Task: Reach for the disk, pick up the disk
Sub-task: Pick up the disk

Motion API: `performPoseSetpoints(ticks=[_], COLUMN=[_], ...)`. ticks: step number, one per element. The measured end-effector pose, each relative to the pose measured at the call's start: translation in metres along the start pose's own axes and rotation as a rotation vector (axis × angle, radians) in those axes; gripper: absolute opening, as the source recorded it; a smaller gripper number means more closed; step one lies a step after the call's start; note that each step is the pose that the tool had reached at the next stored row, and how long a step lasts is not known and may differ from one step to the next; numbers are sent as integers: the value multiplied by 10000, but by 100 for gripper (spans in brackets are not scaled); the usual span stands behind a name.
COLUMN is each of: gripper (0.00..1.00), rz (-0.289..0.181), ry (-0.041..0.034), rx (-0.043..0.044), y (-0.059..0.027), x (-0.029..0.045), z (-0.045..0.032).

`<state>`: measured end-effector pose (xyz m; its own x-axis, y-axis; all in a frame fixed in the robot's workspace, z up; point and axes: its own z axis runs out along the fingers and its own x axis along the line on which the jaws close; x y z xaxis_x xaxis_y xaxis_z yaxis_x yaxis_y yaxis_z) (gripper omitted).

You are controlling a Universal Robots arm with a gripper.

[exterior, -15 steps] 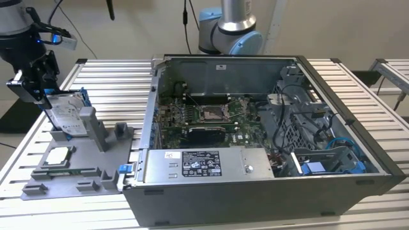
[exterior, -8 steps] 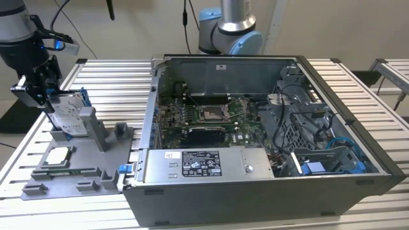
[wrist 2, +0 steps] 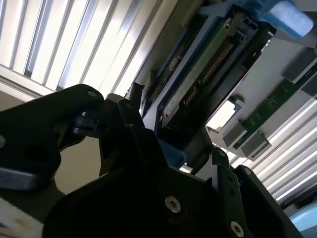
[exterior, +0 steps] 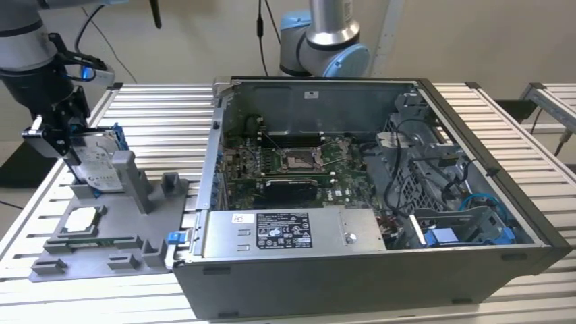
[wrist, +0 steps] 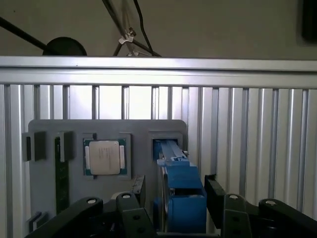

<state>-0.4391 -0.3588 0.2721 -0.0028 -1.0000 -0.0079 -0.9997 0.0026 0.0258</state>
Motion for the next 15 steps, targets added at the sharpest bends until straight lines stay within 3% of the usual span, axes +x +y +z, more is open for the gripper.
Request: performPoseSetpoints(ticks=[7,8,15], gripper=[100,0,0], rz=[-28,-28,-28], ry=[-16,-15,-17], rx=[-2,-2,0], y=[-1,-1,-1], x=[0,0,1], z=[42,42,43])
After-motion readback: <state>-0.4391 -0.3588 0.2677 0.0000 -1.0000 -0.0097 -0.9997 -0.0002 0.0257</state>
